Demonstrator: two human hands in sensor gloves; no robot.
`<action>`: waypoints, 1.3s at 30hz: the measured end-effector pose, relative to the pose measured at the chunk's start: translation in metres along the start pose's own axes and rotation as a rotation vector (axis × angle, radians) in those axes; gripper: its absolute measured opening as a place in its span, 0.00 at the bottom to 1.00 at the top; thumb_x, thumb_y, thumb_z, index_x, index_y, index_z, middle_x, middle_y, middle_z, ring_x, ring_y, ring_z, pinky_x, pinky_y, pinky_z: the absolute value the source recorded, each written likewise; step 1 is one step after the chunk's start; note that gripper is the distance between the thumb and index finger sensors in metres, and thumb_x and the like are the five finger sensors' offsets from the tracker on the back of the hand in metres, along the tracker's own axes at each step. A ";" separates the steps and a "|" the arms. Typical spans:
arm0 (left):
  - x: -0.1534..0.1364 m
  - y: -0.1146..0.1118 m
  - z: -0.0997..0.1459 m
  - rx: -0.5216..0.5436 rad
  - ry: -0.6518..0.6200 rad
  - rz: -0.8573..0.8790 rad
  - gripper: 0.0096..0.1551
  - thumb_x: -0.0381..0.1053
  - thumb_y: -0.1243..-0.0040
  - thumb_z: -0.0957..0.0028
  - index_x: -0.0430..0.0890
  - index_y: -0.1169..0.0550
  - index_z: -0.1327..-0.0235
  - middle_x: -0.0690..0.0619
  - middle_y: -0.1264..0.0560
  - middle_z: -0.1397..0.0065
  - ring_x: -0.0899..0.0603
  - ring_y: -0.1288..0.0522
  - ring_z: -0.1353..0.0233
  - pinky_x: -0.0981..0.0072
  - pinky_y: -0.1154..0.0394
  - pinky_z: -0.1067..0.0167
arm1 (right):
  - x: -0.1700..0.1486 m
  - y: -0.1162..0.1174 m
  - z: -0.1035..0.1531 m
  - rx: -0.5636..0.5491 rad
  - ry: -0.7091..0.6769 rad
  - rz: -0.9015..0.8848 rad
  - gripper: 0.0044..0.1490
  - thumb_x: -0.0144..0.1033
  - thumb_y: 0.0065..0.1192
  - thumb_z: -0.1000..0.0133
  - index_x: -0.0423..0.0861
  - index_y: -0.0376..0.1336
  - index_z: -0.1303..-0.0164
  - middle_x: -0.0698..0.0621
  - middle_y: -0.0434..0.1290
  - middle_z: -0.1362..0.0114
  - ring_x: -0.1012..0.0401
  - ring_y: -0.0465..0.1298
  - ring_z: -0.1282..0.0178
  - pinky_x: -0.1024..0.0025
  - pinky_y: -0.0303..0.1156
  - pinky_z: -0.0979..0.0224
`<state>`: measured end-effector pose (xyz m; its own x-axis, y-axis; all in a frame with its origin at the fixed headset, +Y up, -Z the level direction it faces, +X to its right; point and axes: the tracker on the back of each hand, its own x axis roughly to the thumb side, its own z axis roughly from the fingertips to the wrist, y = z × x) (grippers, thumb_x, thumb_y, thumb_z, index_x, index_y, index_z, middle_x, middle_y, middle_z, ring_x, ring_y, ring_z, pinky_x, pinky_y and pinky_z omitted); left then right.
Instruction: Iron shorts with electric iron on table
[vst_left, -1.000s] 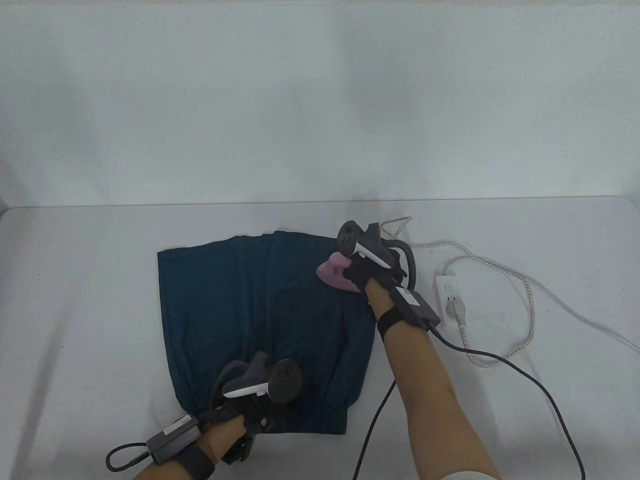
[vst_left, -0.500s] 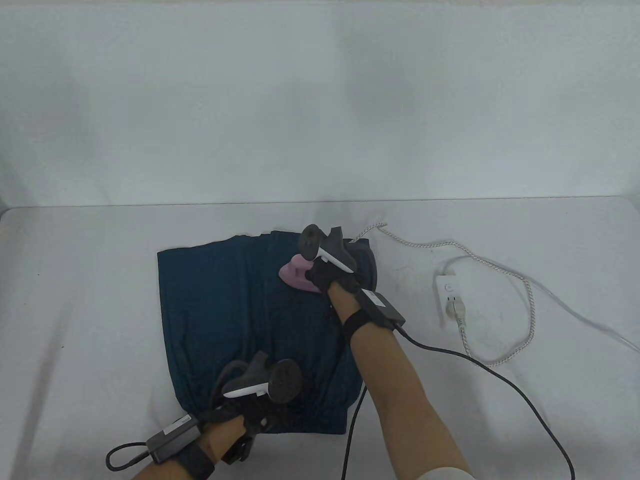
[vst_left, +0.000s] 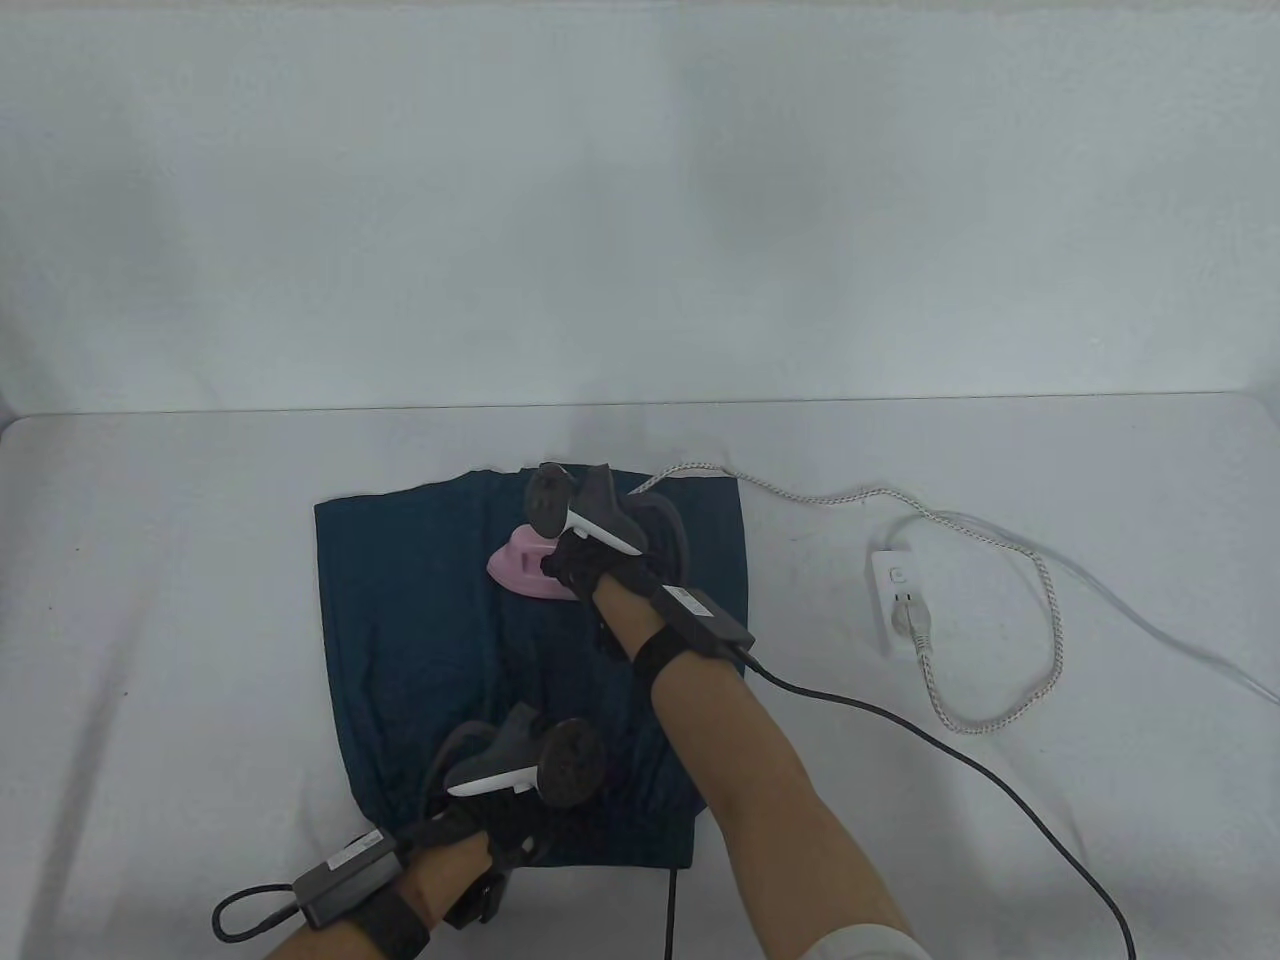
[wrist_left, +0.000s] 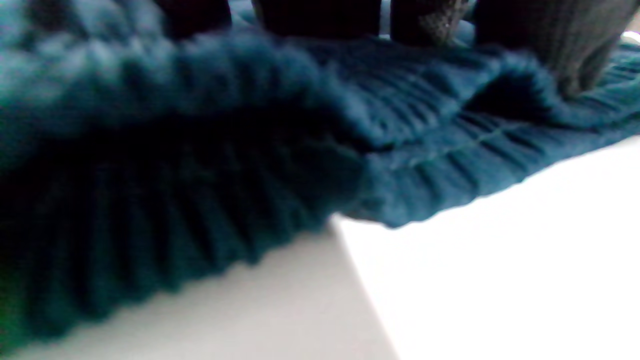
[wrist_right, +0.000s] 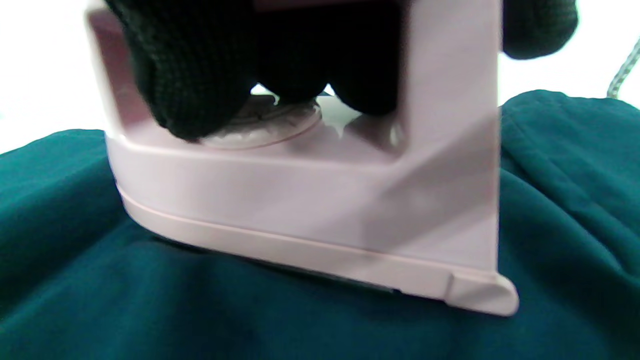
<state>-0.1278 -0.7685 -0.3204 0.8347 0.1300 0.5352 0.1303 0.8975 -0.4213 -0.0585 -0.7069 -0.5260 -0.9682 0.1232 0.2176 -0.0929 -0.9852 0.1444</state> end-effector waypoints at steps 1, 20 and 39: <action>0.000 0.000 0.000 0.000 0.000 0.000 0.44 0.68 0.38 0.55 0.64 0.39 0.24 0.57 0.46 0.18 0.44 0.42 0.24 0.39 0.41 0.26 | -0.002 0.000 0.001 0.002 0.004 0.000 0.31 0.50 0.76 0.52 0.65 0.66 0.38 0.63 0.77 0.43 0.61 0.80 0.44 0.45 0.75 0.42; 0.001 0.000 0.000 -0.001 0.002 -0.003 0.44 0.68 0.38 0.55 0.64 0.39 0.24 0.56 0.46 0.18 0.44 0.42 0.24 0.39 0.41 0.26 | -0.115 -0.011 0.039 0.021 0.189 0.031 0.30 0.50 0.76 0.52 0.66 0.67 0.38 0.64 0.77 0.44 0.62 0.79 0.44 0.45 0.74 0.41; 0.001 0.000 0.000 -0.002 0.002 -0.007 0.44 0.68 0.38 0.55 0.64 0.39 0.24 0.56 0.46 0.18 0.44 0.42 0.24 0.39 0.41 0.26 | -0.056 -0.007 0.028 -0.018 0.096 -0.061 0.32 0.50 0.77 0.52 0.65 0.66 0.38 0.63 0.77 0.44 0.61 0.79 0.44 0.45 0.74 0.42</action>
<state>-0.1266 -0.7681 -0.3203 0.8348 0.1224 0.5368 0.1374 0.8978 -0.4184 0.0031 -0.7039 -0.5123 -0.9783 0.1720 0.1155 -0.1558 -0.9782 0.1371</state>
